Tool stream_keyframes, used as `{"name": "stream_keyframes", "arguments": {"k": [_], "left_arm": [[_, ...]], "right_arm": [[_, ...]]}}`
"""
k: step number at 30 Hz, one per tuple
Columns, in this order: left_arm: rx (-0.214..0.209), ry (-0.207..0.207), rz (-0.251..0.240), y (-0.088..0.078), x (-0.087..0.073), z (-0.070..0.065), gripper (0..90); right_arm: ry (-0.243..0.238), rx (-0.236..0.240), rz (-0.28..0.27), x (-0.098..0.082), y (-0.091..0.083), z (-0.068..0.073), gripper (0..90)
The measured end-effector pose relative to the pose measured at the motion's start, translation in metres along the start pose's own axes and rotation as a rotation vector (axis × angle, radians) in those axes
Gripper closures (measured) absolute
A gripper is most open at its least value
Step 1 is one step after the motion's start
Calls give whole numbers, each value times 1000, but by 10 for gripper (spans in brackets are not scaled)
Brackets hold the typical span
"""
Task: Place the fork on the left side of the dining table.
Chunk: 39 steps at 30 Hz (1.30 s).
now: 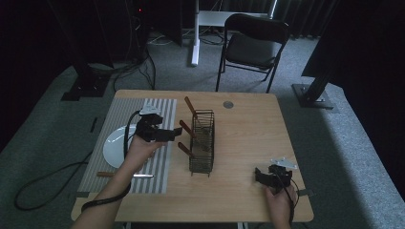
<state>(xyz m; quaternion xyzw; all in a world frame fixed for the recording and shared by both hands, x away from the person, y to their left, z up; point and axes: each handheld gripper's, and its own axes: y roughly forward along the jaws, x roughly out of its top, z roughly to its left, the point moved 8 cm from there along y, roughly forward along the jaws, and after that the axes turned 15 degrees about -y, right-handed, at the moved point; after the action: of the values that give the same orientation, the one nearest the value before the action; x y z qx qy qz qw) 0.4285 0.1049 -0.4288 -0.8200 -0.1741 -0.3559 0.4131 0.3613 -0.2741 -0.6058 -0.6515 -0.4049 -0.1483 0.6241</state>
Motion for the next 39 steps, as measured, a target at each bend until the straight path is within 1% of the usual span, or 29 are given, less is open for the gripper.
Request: {"name": "stream_keyframes", "arguments": {"k": [1,2,3,4,5,6,7,8,9,10,11,12,15,16,19,20,22,23,25,26,27,29,32,33,34,36,37,39], "left_arm": [[1,3,5,1,0,0,82],[10,4,10,4,0,-1,97],[10,4,10,4,0,-1,97],[5,5,18,8,0,-3,97],[8,11,20,9,0,-3,98],[9,16,17,11,0,-3,119],[-3,10,16,13,1,-4,145],[-15,7,15,15,1,-5,149],[-23,5,16,16,2,-5,190],[-23,5,16,16,2,-5,220],[-22,-6,20,20,2,-5,220],[-30,-4,22,22,2,-5,258],[-47,-15,23,27,1,-7,318],[-47,-15,23,27,1,-7,334],[-46,-7,34,34,-2,-7,353],[-46,-9,32,36,-3,-7,394],[-59,-23,30,38,-4,-6,429],[-74,-33,34,40,-6,-6,462],[-64,-30,40,43,-8,-5,486],[-74,-35,43,44,-10,-5,492],[-84,-41,36,45,-10,-6,515],[-87,-34,28,45,-11,-8,545],[-93,-26,2,45,-10,-10,624],[-90,-22,-8,45,-10,-12,658],[-84,-19,-14,45,-11,-13,667],[-93,-36,-18,46,-13,-14,710],[-96,-42,-20,46,-13,-14,714],[-113,-68,-23,45,-13,-14,731]], "right_arm": [[0,0,0,0,0,0,123],[0,0,0,0,0,0,123],[0,0,0,0,0,0,123],[0,0,0,0,0,0,123],[0,0,0,0,0,0,123],[0,0,0,0,0,0,123],[-1,0,0,0,0,0,123],[-1,0,0,0,0,0,123],[-1,0,0,0,0,0,123],[-1,0,0,0,0,0,123],[0,0,1,0,0,0,124],[2,0,1,0,0,0,126],[2,0,1,0,0,0,126],[2,0,1,0,0,0,126],[1,0,0,0,0,0,126],[2,0,1,0,0,0,126],[1,0,1,0,0,0,126],[2,0,1,0,0,0,126],[2,0,1,0,0,0,126],[2,0,1,0,0,0,126],[2,0,1,0,0,0,126],[2,0,1,0,0,0,126],[2,0,1,0,0,0,126],[2,0,1,0,0,0,126],[2,0,1,0,0,0,126],[1,0,0,0,0,0,126],[2,0,1,0,0,0,126],[2,0,1,0,0,0,126]]}}
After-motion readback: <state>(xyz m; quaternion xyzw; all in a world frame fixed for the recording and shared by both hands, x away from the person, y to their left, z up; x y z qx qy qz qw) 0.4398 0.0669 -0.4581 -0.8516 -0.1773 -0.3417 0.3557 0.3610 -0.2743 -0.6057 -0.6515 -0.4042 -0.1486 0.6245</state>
